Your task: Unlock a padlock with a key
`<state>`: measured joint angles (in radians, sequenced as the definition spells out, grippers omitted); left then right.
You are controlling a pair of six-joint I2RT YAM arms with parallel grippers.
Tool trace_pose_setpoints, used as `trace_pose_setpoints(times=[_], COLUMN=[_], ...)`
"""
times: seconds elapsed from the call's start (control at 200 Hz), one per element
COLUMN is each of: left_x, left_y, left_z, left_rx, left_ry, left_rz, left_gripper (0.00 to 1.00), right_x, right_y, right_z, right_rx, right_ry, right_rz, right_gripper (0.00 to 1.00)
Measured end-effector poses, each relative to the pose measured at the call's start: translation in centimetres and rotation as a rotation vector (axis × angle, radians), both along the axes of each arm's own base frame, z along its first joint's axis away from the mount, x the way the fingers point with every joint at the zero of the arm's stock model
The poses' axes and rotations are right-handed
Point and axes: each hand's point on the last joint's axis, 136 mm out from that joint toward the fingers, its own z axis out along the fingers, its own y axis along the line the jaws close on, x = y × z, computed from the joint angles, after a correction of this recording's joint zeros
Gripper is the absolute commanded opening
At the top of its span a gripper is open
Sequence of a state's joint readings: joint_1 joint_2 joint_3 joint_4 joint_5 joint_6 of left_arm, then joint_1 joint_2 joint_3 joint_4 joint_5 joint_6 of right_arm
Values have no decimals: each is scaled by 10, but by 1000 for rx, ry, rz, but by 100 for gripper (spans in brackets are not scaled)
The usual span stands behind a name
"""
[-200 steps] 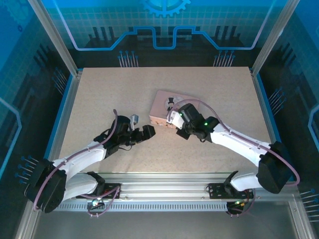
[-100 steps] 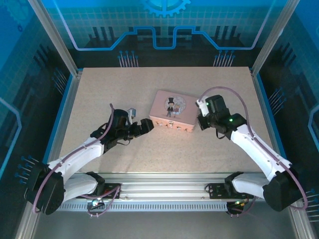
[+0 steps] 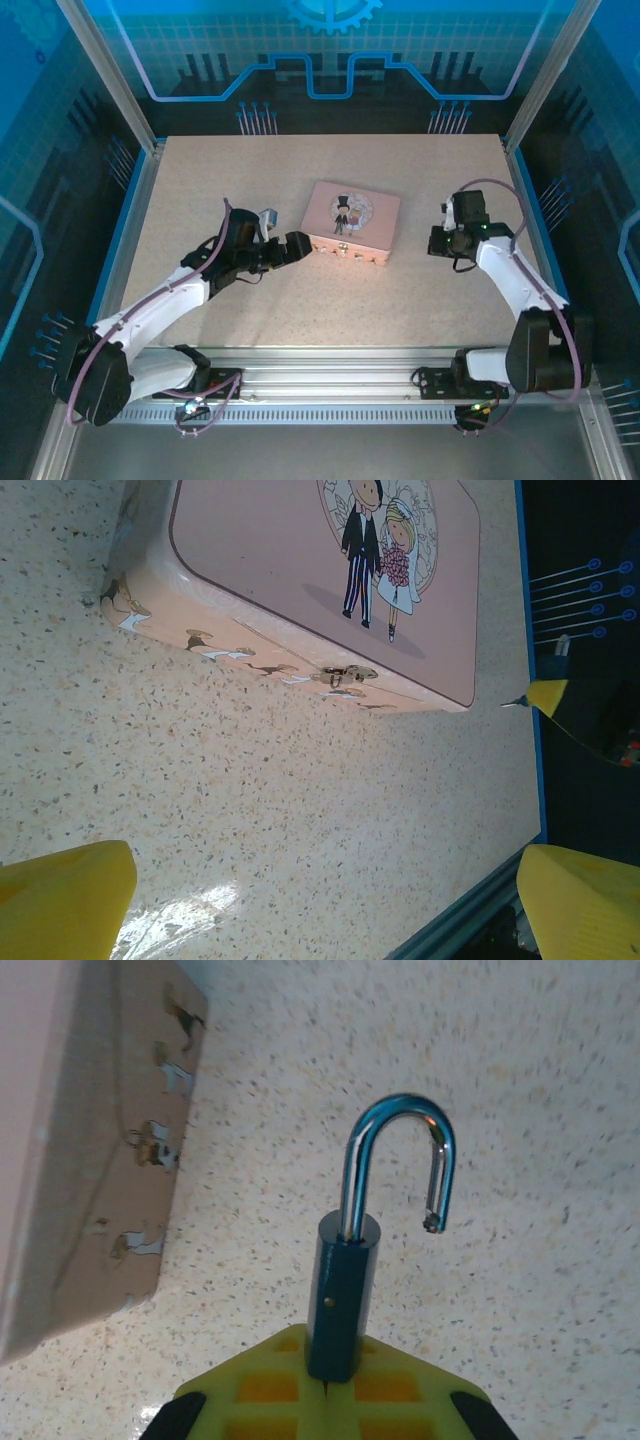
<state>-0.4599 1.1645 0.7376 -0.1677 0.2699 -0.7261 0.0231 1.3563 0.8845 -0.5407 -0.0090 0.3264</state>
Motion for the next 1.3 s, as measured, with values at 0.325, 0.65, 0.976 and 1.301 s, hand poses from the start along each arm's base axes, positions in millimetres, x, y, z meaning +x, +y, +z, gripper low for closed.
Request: trace_pose_setpoints(times=[0.325,0.65,0.976,1.301], left_x=[0,-1,-2,0], left_y=[0,1,5,49], left_z=[-6,-10,-13,-12], left_rx=[6,9,29,163], left_ry=[13,19,30,14], left_rz=[0,1,17,138], left_gripper=[99,99,99,99], right_x=[2,3,5,-1], right_y=[-11,-15,-20,3], right_z=[-50,-62,-6,47], right_rx=[86,95,87,35], right_ry=[119,148,-15,-161], right_rz=[-138,-185,-197,-77], right_gripper=[1,30,100,100])
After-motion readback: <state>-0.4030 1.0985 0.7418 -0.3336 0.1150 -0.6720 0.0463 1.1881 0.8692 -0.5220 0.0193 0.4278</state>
